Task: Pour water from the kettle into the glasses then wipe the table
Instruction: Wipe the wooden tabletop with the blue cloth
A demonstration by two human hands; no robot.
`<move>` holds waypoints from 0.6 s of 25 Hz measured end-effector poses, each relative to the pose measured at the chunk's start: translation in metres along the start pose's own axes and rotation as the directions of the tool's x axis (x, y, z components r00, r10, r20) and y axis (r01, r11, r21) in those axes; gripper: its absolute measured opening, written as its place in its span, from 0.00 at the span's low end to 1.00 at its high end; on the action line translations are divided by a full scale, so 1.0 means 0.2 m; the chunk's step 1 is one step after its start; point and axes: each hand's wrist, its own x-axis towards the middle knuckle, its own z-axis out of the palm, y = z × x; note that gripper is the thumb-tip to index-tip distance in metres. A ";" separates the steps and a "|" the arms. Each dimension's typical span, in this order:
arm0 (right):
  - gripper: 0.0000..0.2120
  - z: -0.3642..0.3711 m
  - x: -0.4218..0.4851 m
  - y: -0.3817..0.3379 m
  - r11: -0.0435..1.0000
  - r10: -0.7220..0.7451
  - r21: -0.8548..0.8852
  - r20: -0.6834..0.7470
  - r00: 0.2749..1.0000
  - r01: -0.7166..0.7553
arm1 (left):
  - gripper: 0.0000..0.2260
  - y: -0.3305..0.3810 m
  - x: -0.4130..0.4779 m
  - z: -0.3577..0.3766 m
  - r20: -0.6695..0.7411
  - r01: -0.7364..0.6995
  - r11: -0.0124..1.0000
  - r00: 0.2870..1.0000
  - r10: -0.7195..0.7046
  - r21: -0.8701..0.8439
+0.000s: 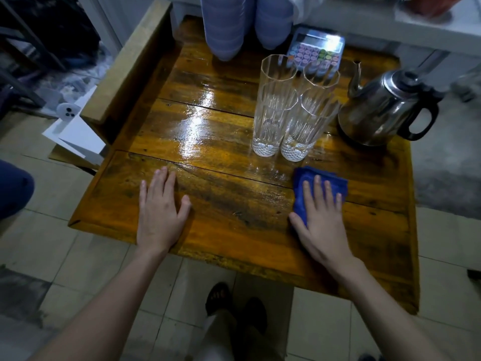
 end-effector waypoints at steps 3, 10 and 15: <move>0.35 0.06 -0.01 -0.29 0.985 -0.173 -0.004 -0.009 0.985 0.173 | 0.28 0.00 0.00 0.00 0.003 0.004 1.000 1.000 -0.004 0.002; 0.31 0.13 -0.15 -0.19 0.952 -0.304 0.030 -0.053 0.951 0.306 | 0.27 0.01 0.00 -0.01 -0.001 0.001 1.000 1.000 -0.001 -0.009; 0.31 -0.01 -0.12 0.38 0.987 0.087 0.142 -0.105 0.991 -0.071 | 0.27 0.00 0.00 -0.01 -0.009 -0.005 1.000 1.000 0.005 -0.020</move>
